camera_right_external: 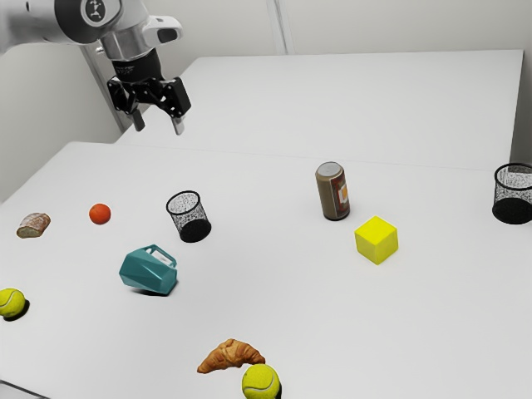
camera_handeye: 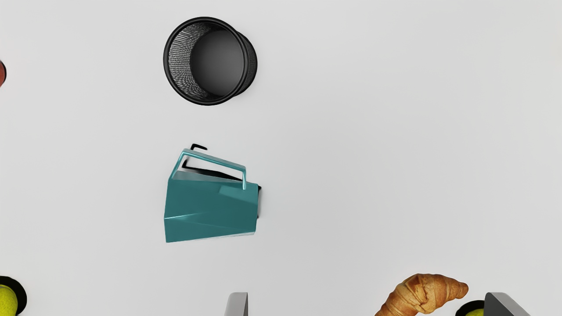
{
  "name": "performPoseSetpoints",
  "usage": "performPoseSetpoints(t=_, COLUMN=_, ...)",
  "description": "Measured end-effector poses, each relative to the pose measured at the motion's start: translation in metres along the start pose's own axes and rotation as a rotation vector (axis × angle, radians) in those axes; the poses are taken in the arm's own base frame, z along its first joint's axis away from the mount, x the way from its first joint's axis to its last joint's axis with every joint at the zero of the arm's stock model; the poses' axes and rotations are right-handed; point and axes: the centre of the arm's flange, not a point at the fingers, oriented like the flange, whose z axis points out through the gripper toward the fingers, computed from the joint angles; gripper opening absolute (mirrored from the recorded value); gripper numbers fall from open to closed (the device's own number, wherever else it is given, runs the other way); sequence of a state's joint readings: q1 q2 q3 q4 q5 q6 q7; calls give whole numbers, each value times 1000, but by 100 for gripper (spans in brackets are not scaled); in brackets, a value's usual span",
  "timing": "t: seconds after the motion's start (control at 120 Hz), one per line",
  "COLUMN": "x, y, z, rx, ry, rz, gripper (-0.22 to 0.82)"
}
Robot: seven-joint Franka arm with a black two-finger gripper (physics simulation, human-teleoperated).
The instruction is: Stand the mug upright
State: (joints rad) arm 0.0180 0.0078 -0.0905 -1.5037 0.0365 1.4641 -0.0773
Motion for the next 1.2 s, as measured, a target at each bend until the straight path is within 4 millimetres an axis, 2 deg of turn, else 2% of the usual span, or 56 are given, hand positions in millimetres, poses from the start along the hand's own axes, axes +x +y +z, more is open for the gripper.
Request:
performPoseSetpoints(t=0.183, x=-2, y=-1, z=-2, rx=0, ry=3, rz=-4, gripper=58)
performPoseSetpoints(t=0.333, x=-13, y=-3, z=-7, rx=1, ry=11, rz=-5, gripper=58)
performPoseSetpoints(t=0.508, x=-20, y=-6, z=1, rx=-3, ry=-11, rz=-5, gripper=58)
performPoseSetpoints(t=0.575, x=-20, y=-20, z=5, rx=-17, ry=-22, rz=-25, gripper=58)
performPoseSetpoints(t=0.717, x=-23, y=-63, z=13, rx=-48, ry=-37, rz=-90, gripper=58)
performPoseSetpoints(t=0.933, x=-29, y=-99, z=32, rx=-99, ry=-64, rz=-118, gripper=58)
performPoseSetpoints(t=1.058, x=-29, y=-125, z=53, rx=-135, ry=-77, rz=-143, gripper=58)
performPoseSetpoints(t=1.2, x=-30, y=-151, z=88, rx=-187, ry=-97, rz=-167, gripper=58)
